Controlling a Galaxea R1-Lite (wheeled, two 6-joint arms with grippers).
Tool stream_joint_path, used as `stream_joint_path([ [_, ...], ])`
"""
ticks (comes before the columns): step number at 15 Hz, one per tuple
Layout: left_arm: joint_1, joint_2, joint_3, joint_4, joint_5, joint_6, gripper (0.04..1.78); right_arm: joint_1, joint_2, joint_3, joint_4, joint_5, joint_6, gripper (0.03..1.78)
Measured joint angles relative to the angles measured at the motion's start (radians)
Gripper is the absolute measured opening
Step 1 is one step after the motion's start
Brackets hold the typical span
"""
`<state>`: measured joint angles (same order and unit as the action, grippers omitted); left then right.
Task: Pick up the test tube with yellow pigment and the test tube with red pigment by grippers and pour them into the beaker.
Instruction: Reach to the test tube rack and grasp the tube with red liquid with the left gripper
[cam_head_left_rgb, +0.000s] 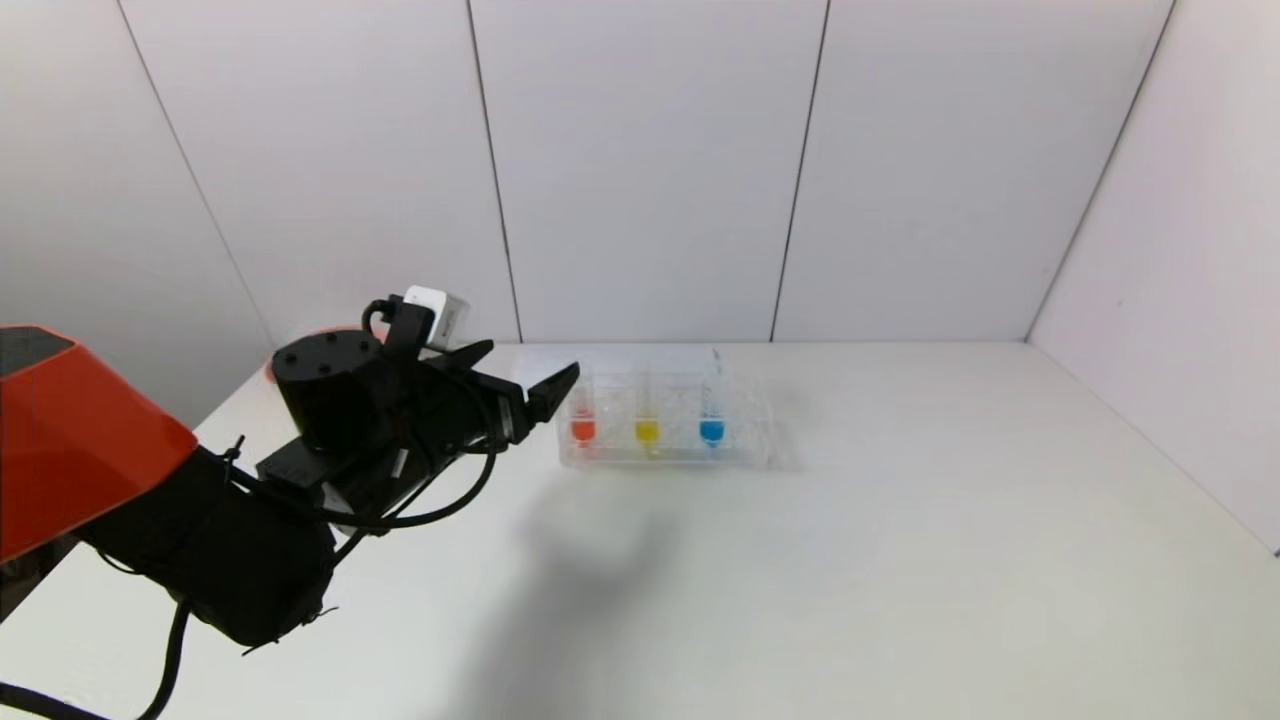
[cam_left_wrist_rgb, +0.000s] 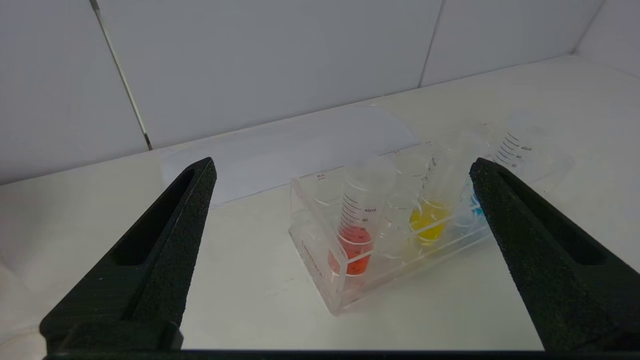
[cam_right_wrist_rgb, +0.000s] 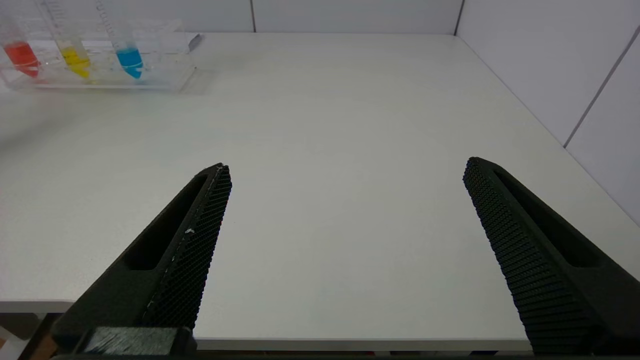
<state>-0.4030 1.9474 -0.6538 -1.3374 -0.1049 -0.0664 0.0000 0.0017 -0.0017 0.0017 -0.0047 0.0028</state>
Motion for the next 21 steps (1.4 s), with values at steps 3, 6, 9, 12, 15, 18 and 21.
stream_joint_path([
  [3, -0.011, 0.063, -0.015, -0.048, 0.005, 0.000, 1.78, 0.000, 0.000, 0.000, 0.000, 0.000, 0.000, 1.70],
  [6, -0.023, 0.132, -0.047, -0.102, 0.027, 0.003, 1.78, 0.000, 0.000, 0.000, 0.000, 0.000, 0.000, 1.70],
  [9, -0.028, 0.187, -0.069, -0.111, 0.030, 0.007, 1.78, 0.000, 0.000, 0.000, 0.000, 0.000, 0.000, 1.70],
  [12, -0.032, 0.218, -0.081, -0.111, 0.030, 0.007, 1.78, 0.000, 0.000, 0.000, 0.000, 0.000, 0.000, 1.70],
  [15, -0.035, 0.240, -0.101, -0.110, 0.031, 0.009, 1.78, 0.000, 0.000, 0.000, 0.000, 0.000, 0.000, 1.70],
  [18, -0.035, 0.255, -0.125, -0.092, 0.051, 0.012, 1.78, 0.000, 0.000, 0.000, 0.000, 0.000, 0.000, 1.70],
  [21, -0.036, 0.270, -0.144, -0.091, 0.075, 0.017, 1.78, 0.000, 0.000, 0.000, 0.000, 0.000, 0.000, 1.70],
])
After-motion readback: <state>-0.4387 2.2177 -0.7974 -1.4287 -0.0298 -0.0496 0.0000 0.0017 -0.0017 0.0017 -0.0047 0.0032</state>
